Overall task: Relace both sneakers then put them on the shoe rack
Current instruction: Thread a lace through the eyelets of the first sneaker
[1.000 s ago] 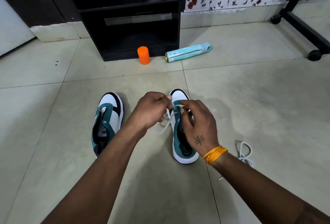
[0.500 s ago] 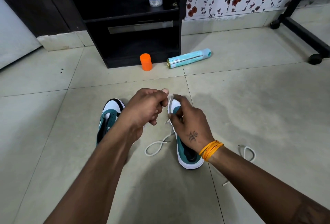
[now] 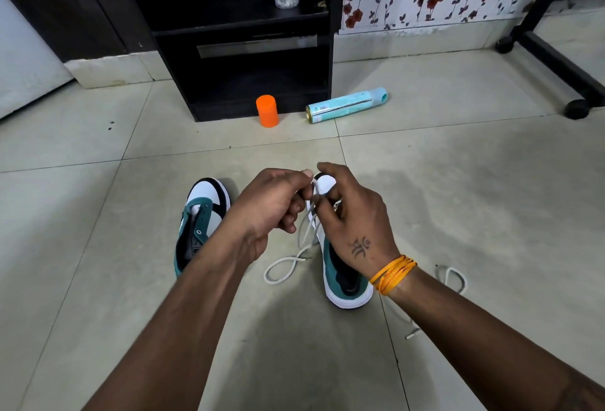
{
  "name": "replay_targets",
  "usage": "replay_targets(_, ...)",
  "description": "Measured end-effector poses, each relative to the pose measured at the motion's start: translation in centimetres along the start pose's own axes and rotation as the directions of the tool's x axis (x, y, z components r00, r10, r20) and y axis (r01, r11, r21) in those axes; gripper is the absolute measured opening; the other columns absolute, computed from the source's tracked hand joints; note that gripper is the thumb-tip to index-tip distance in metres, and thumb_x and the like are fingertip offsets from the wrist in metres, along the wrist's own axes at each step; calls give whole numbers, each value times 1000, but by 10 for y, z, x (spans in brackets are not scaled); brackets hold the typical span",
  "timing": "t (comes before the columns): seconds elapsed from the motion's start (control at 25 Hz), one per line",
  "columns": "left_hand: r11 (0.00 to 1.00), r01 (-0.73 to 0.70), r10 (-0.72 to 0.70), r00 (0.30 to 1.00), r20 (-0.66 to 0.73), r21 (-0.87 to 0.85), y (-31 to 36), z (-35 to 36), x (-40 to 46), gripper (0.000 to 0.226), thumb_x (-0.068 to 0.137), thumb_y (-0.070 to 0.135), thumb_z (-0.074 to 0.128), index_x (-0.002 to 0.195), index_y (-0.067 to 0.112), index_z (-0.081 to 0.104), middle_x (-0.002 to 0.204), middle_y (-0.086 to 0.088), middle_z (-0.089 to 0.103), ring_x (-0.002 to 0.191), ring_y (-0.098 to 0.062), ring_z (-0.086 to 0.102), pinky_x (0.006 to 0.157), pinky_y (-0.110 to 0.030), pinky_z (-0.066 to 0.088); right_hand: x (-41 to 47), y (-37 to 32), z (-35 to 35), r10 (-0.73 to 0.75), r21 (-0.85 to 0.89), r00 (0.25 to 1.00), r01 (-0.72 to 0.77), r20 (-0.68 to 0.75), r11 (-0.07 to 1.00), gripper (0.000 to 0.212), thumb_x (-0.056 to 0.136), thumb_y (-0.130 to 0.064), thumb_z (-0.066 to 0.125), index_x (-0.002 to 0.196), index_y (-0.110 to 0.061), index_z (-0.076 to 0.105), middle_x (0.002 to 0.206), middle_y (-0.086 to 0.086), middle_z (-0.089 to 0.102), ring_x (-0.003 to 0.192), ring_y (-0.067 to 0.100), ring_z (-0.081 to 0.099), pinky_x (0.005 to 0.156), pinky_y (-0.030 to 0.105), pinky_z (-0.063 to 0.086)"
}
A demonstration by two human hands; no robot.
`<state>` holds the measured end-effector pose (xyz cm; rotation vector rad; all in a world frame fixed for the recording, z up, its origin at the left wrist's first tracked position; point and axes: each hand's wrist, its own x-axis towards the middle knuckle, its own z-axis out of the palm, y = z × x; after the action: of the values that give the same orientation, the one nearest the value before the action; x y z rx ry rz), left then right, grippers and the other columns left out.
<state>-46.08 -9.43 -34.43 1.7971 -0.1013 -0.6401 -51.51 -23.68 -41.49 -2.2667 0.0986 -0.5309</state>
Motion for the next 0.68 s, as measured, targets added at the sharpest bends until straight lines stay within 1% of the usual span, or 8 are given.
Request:
replay_targets(0.04,1000,-2,2,1000,6,-3,-1,1,0,37,105,29,54,71,14,57,56,0,39,45,-15,33,52,-27,38,2,-5,-2,-29,18,999,29,-28,999,31,96,-21,60,127,-25,63,74,-8,61,63,9,52,62,23,42)
replay_targets(0.12,1000,-4,5,1000,30,-13,-1,3,0,37,104,28,55,71,13,58,57,-1,40,46,-16,34,52,-27,40,3,-7,-1,-77,10,996,78,-53,997,15,98,-20,56,108,-20,67,79,-7,63,66,12,54,64,33,46)
replay_targets(0.2,999,-3,4,999,52,-35,1,3,0,36,104,27,55,71,14,59,57,-1,41,47,-16,35,52,-28,41,3,3,2,-41,-61,998,39,-38,997,14,97,-24,52,94,-18,64,78,-4,62,66,19,53,62,40,48)
replay_targets(0.32,999,16,-14,998,64,-36,2,2,0,37,105,26,54,71,12,60,57,-3,43,48,-18,36,52,-28,43,-1,14,2,16,-98,1000,-18,-22,995,11,97,-23,54,100,-20,64,75,-3,63,62,21,53,60,40,49)
replay_targets(0.4,999,22,-20,998,63,-27,-2,2,1,37,105,27,53,73,10,63,59,-5,44,50,-20,38,54,-29,45,-3,7,-1,-27,-56,999,25,-41,998,21,97,-18,59,117,-23,64,80,-9,64,62,9,50,62,31,46)
replay_targets(0.44,999,15,-13,998,54,-30,-4,3,2,37,105,26,53,74,9,65,60,-5,46,52,-20,40,56,-30,46,-4,1,-3,-56,-36,997,55,-46,998,22,97,-16,61,117,-24,65,82,-10,65,62,4,49,62,26,44)
replay_targets(0.52,999,-14,14,1000,-1,-34,-8,4,5,36,105,24,56,77,4,70,61,-3,51,55,-19,45,61,-32,47,-2,-6,-3,-87,-15,995,86,-56,996,12,97,-15,63,105,-23,67,82,-9,65,62,1,47,61,27,43)
replay_targets(0.68,998,-67,67,993,-94,6,-16,1,10,24,101,13,63,91,-1,79,64,-2,62,59,-17,54,63,-28,51,0,5,-1,3,-13,997,-4,-77,1000,8,98,-20,64,92,-24,69,80,-6,68,62,12,57,62,36,49)
